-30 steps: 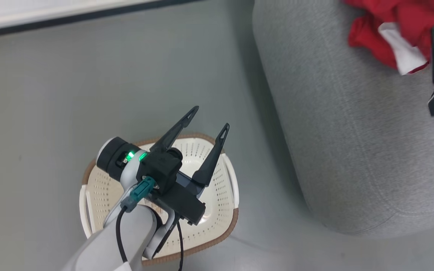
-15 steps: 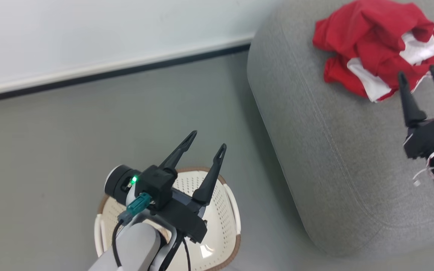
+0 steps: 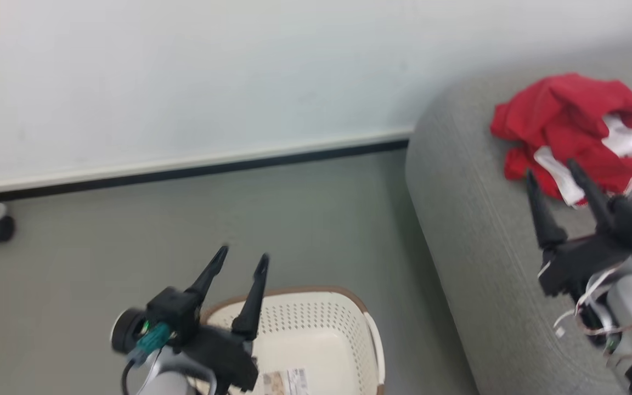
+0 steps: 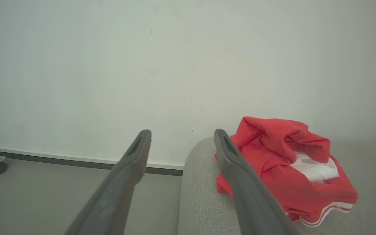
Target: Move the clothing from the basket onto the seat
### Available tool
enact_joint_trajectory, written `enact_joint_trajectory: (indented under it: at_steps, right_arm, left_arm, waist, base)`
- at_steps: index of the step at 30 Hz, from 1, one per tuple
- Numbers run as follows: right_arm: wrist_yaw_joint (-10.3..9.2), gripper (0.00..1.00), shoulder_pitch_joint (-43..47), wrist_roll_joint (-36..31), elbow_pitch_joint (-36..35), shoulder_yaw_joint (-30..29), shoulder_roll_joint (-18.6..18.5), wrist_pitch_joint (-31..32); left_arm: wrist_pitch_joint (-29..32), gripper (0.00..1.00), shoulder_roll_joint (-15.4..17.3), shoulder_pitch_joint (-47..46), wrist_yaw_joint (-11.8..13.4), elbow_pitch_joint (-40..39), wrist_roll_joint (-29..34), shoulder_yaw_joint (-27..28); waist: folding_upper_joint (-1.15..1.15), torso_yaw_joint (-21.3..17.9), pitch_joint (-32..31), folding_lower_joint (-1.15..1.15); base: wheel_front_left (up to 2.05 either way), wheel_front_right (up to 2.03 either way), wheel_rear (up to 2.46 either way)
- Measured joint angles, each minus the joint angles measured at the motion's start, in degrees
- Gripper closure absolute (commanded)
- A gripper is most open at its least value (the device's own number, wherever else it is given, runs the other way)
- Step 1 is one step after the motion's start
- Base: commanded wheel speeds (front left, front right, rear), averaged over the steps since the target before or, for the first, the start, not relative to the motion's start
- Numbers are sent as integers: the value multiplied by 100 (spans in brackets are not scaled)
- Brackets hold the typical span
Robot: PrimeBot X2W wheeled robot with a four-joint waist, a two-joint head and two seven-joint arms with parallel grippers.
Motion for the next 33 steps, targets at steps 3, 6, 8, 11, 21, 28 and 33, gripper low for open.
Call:
enact_joint_trajectory:
  at_steps: [3, 6, 8, 11, 21, 28, 33]
  right_arm:
    - [-156, 0, 387, -2, -308, -23, 86, -2]
    - [-314, 0, 816, -55, -597, -11, 176, -13]
    - [-431, 0, 1049, -78, -779, -9, 240, -14]
    - [-545, 0, 1347, -127, -1063, 7, 292, -14]
    - [-726, 0, 2352, -304, -1826, -235, 387, -14]
    - [-764, 0, 3019, -414, -2297, -598, 412, -14]
    - [-775, 0, 3392, -492, -2469, -988, 525, -14]
  left_arm:
    - [-34, 0, 94, 268, 51, 12, -23, 121]
    - [-43, 0, 231, 580, 102, -37, -71, 271]
    - [-44, 0, 338, 804, 148, -96, -85, 393]
    - [-51, 0, 461, 1115, 194, -200, -96, 590]
    - [-81, 0, 575, 1746, 250, -474, -121, 1077]
    - [-82, 0, 579, 2115, 296, -720, -90, 1381]
    - [-83, 0, 546, 2297, 297, -880, 3, 1528]
  waist:
    - [0, 151, -217, 0]
    - [0, 293, -428, 0]
    - [0, 377, -560, -1]
    - [0, 476, -735, 0]
    - [0, 518, -1025, 0]
    - [1, 413, -1038, 1]
    - [1, 367, -1009, 1]
  base:
    - [0, 0, 0]
    - [0, 0, 0]
    - [0, 0, 0]
    - [0, 0, 0]
    - [0, 0, 0]
    - [0, 0, 0]
    - [0, 0, 0]
